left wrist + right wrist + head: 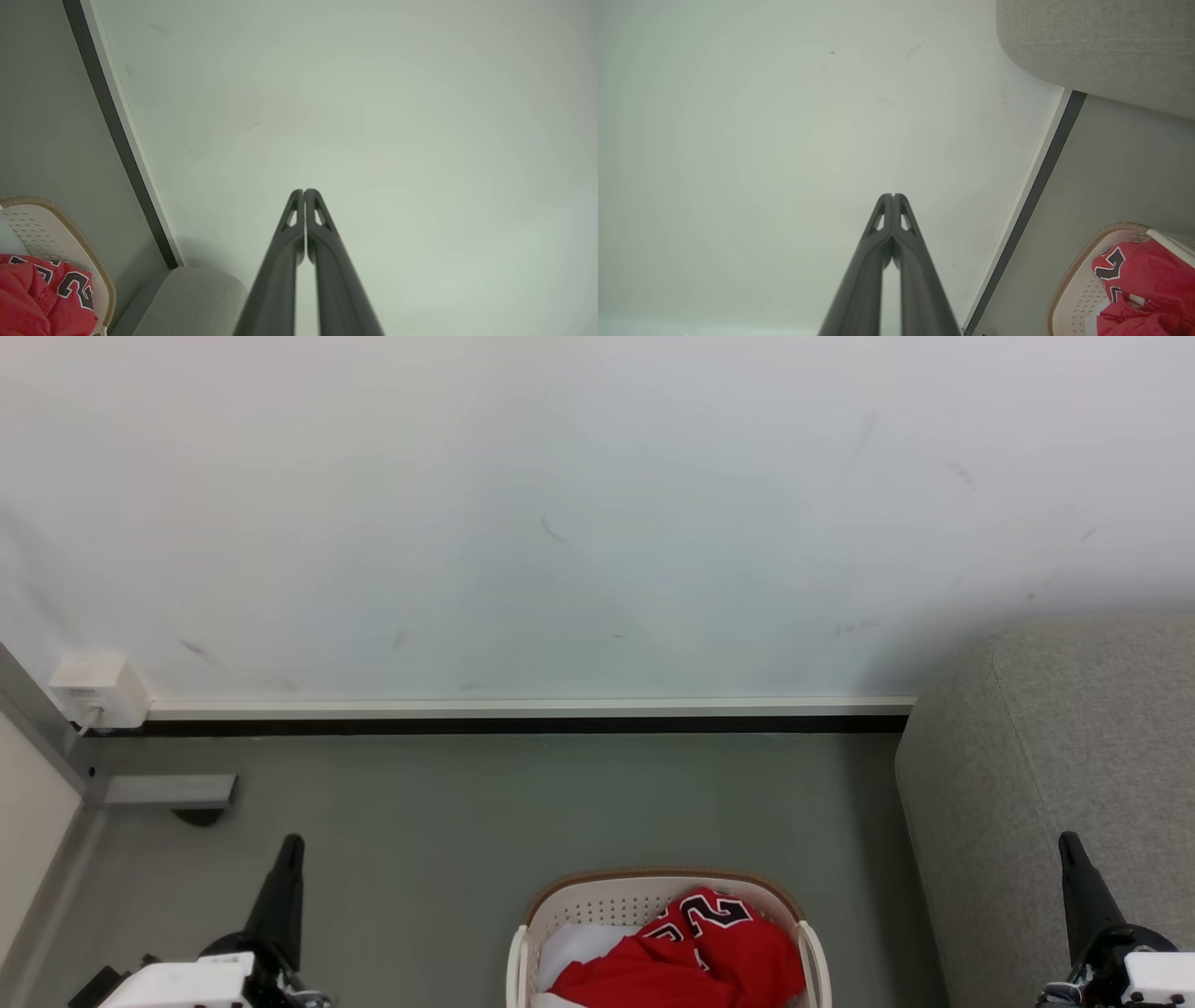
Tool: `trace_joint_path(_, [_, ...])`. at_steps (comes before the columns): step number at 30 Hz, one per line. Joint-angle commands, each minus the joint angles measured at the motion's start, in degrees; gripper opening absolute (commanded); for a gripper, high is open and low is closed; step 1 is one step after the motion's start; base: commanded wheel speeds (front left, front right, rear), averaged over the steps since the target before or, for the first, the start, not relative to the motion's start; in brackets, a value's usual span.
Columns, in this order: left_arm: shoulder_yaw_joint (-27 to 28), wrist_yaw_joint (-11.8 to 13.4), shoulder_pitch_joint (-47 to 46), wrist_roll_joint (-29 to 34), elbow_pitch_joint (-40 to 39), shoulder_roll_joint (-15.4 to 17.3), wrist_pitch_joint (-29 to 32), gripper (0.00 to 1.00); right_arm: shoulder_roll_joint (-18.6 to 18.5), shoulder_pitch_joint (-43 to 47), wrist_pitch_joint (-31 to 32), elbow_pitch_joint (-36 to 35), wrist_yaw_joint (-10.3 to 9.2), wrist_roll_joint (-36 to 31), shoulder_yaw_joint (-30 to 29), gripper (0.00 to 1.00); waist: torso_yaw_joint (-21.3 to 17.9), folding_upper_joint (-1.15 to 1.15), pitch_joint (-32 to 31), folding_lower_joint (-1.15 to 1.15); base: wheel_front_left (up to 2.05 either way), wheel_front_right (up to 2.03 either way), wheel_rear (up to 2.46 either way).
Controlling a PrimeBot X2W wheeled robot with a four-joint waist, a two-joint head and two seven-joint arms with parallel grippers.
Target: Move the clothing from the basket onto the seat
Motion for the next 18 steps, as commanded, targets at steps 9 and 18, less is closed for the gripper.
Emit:
trace_joint_path(9, [-0.2,0.0,0.4,0.2,0.5,-0.1,-0.4,1.00,0.2,0.5,-0.4,0.6,0.01,-0.1,0.3,1.00,0.0,0.00,0.0,0.00,0.00,0.00,0.00])
trace_joint_path(18, [-1.8,0.0,0.6,1.7,0.4,-0.1,-3.1,1.00,0.1,0.7,-3.1,0.5,0.00,-4.0,1.8,1.00,0.0,0.00,0.0,0.00,0.00,0.00,0.00])
